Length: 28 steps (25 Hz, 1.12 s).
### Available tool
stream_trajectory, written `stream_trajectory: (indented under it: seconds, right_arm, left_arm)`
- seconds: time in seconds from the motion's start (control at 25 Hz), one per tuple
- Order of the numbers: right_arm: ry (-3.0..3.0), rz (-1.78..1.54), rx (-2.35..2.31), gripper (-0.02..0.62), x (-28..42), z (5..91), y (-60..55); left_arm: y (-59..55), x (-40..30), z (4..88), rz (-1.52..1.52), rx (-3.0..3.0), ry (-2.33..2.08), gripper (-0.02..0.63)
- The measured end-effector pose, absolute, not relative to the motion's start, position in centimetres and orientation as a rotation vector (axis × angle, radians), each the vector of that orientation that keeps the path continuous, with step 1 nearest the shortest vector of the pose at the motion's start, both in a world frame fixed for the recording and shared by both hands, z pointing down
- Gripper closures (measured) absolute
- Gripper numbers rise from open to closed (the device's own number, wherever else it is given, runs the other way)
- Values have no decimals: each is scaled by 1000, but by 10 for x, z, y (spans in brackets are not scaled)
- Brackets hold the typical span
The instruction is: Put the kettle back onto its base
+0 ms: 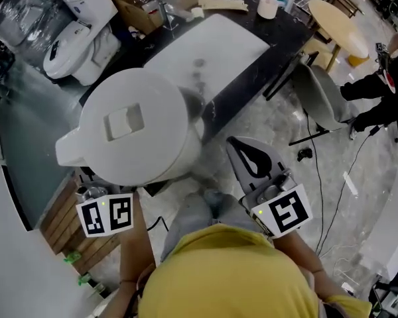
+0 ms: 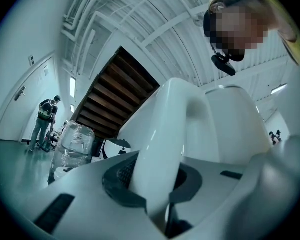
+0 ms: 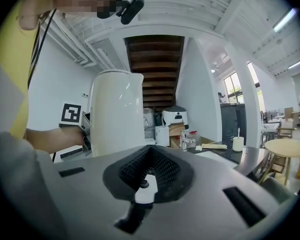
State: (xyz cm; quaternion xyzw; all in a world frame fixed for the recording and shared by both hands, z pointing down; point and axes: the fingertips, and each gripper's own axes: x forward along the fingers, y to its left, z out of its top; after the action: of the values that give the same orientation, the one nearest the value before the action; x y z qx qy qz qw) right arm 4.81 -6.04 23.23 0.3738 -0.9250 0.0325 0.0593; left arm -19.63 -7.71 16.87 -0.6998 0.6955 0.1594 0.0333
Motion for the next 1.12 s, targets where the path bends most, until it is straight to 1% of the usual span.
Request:
stream_trajectory:
  seconds: [0.44,1.12]
  right_arm:
    - [-2801,167,1107,580,33,251,-91]
    - [-2749,229,1088,580,16,302,-104]
  left_arm:
    - [-109,-202,188,481,-2146,2152,549]
    - [-139,-202,250,435,-2194,2154,549]
